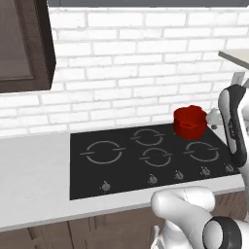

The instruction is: Pick the kettle from the counter and place it on a stove burner. Then turn the burner on.

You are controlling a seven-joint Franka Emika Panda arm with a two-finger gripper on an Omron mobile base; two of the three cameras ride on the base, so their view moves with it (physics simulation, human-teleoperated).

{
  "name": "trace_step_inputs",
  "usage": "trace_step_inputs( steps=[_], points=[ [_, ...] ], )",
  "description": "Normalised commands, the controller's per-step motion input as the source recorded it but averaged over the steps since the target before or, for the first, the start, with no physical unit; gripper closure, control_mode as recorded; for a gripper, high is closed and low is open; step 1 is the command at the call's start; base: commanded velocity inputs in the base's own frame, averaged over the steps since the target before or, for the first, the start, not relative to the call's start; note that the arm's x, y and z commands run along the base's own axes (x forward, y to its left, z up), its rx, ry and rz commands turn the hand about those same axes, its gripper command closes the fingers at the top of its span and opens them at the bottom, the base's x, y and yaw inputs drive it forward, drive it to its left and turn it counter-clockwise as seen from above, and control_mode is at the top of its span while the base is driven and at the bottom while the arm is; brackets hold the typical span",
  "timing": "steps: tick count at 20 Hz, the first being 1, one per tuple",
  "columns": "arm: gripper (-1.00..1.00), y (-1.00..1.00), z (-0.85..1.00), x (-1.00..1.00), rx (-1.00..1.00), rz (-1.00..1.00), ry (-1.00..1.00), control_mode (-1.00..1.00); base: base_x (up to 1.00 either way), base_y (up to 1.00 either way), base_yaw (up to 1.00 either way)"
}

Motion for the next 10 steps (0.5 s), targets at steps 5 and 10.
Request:
trace_step_inputs(
  steps=[5, 10],
  points=[
    [-1.0, -1.0, -0.11, -0.23, 0.02, -0.23, -0.01, -1.0, 0.0, 0.0, 0.0],
    [-1.0, -1.0, -0.1, -0.03, 0.02, -0.24, 0.0, -1.0, 0.0, 0.0, 0.0]
  ],
)
